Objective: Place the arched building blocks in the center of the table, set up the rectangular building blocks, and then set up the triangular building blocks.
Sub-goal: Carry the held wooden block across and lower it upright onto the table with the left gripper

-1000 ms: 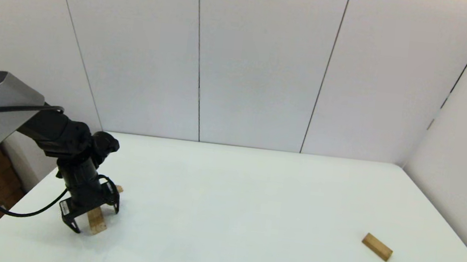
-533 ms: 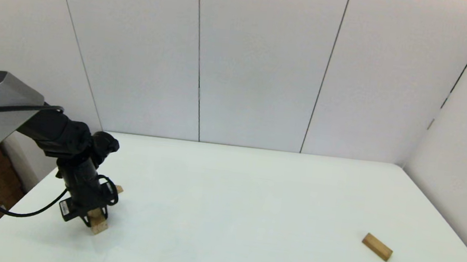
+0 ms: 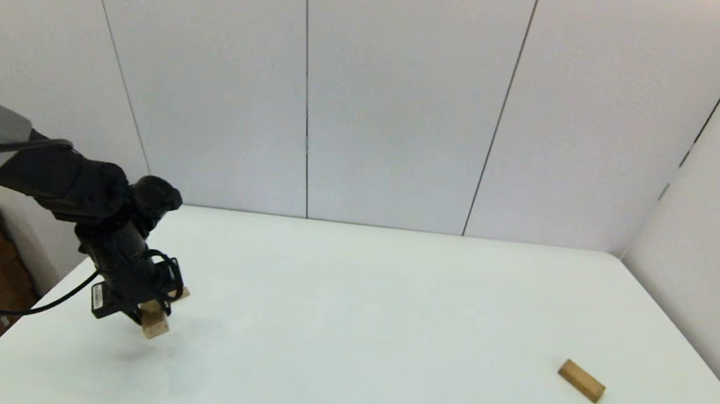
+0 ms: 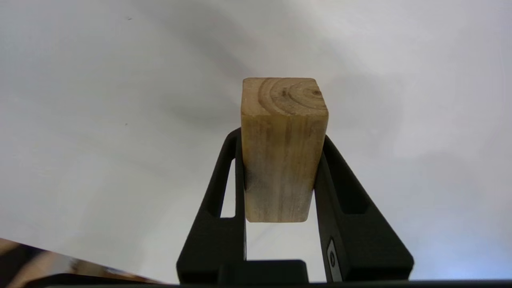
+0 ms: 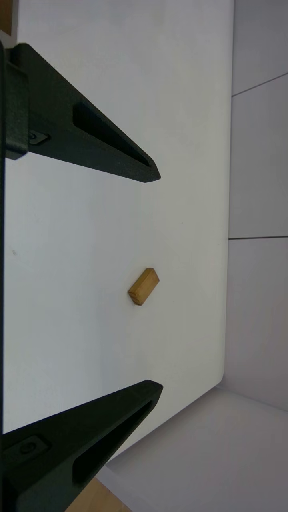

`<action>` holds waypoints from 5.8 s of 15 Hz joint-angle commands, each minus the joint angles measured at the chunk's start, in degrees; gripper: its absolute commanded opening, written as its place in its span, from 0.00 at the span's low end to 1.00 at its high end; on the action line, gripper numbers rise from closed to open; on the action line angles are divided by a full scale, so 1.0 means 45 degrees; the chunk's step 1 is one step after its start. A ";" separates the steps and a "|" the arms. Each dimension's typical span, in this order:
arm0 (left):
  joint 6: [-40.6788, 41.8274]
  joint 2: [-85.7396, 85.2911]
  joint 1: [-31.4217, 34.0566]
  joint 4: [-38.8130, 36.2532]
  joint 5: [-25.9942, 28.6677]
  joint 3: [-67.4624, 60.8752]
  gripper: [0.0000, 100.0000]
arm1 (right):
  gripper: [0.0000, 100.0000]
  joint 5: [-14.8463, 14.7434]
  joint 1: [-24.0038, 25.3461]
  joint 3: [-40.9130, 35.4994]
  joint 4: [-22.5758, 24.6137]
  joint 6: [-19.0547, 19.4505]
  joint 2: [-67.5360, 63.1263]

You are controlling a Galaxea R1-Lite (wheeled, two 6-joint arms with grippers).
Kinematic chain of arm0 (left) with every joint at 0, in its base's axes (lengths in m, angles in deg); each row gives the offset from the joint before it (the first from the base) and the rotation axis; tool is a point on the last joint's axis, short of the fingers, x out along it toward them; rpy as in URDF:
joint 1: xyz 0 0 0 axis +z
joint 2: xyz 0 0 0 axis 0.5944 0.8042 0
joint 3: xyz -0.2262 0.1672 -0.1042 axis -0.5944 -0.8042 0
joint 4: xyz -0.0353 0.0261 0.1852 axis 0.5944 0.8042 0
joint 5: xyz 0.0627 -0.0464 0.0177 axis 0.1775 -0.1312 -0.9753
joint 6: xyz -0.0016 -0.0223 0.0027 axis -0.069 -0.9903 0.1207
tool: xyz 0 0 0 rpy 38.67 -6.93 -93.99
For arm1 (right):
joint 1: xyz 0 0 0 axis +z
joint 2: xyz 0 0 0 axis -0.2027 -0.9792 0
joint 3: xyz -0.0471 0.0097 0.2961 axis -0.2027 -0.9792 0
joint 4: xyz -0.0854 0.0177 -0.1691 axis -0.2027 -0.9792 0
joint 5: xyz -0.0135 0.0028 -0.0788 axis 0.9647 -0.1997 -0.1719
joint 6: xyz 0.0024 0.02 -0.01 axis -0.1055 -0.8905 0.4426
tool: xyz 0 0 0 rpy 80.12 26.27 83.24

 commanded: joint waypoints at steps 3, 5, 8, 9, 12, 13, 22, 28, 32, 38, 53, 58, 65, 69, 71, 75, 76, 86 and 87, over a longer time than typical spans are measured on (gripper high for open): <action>0.7543 -0.3174 -0.0649 0.2328 0.1426 -0.0033 0.00 | 1.00 0.0009 0.0004 -0.0020 -0.0015 0.0009 0.0003; 1.1098 -0.3740 -0.0728 0.3148 0.1973 0.0006 0.00 | 1.00 0.0009 0.0004 -0.0020 0.0005 0.0009 0.0003; 1.6079 -0.3877 -0.1353 0.4145 0.2051 0.0377 0.00 | 1.00 0.0009 0.0004 -0.0020 0.0005 0.0009 0.0003; 1.7036 -0.3681 -0.1646 0.4555 0.2051 0.0690 0.00 | 1.00 0.0009 0.0004 -0.0020 0.0005 0.0009 0.0003; 1.9360 -0.2861 -0.2368 0.4945 0.2071 0.1510 0.00 | 1.00 0.0009 0.0004 -0.0020 0.0005 0.0009 0.0003; 2.0258 -0.2431 -0.2681 0.5004 0.2090 0.1823 0.00 | 1.00 0.0009 0.0004 -0.0020 0.0005 0.0009 0.0003; 2.1059 0.0928 -0.6274 0.5023 0.2032 0.5475 0.00 | 1.00 0.0009 0.0004 -0.0020 0.0005 0.0009 0.0003; 2.0043 0.2842 -0.7798 0.5023 0.1934 0.7448 0.00 | 1.00 0.0009 0.0004 -0.0020 0.0005 0.0009 0.0003; 1.9360 0.3779 -0.8423 0.5004 0.1797 0.8541 0.00 | 1.00 0.0009 0.0004 -0.0020 0.0005 0.0009 0.0003; 1.9321 0.4541 -0.9302 0.4262 0.1758 0.8795 0.00 | 1.00 0.0009 0.0004 -0.0020 -0.0015 0.0009 0.0003; 1.8950 0.5127 -0.9829 0.3090 0.0957 0.8795 0.00 | 1.00 0.0009 0.0004 -0.0020 0.0005 0.0009 0.0003; 1.8950 0.5244 -0.9829 0.3090 0.0938 0.8795 0.00 | 1.00 0.0009 0.0004 -0.0020 0.0005 0.0009 0.0003; 1.8950 0.5401 -0.9868 0.3090 0.0567 0.8795 0.00 | 1.00 0.0009 0.0004 -0.0020 0.0005 0.0009 0.0003; 1.8950 0.5420 -0.9868 0.3070 0.0567 0.8815 0.00 | 1.00 0.0009 0.0004 -0.0020 0.0005 0.0009 0.0003; 1.8950 0.5479 -0.9868 0.3090 0.0547 0.8854 0.00 | 1.00 0.0009 0.0004 -0.0020 -0.0015 0.0009 0.0003; 1.8930 0.5498 -0.9868 0.2895 0.0469 0.8893 0.00 | 1.00 0.0009 0.0004 -0.0020 0.0005 0.0009 0.0003; 1.8930 0.5498 -0.9868 0.2816 0.0469 0.8893 0.00 | 1.00 0.0009 0.0004 -0.0020 0.0005 0.0009 0.0003; 1.8930 0.5459 -0.9868 0.2758 0.0410 0.8893 0.00 | 1.00 0.0009 0.0004 -0.0020 0.0005 0.0009 0.0003; 1.8911 0.5440 -0.9868 0.2758 0.0293 0.8893 0.00 | 1.00 0.0009 0.0004 -0.0020 0.0005 0.0009 0.0003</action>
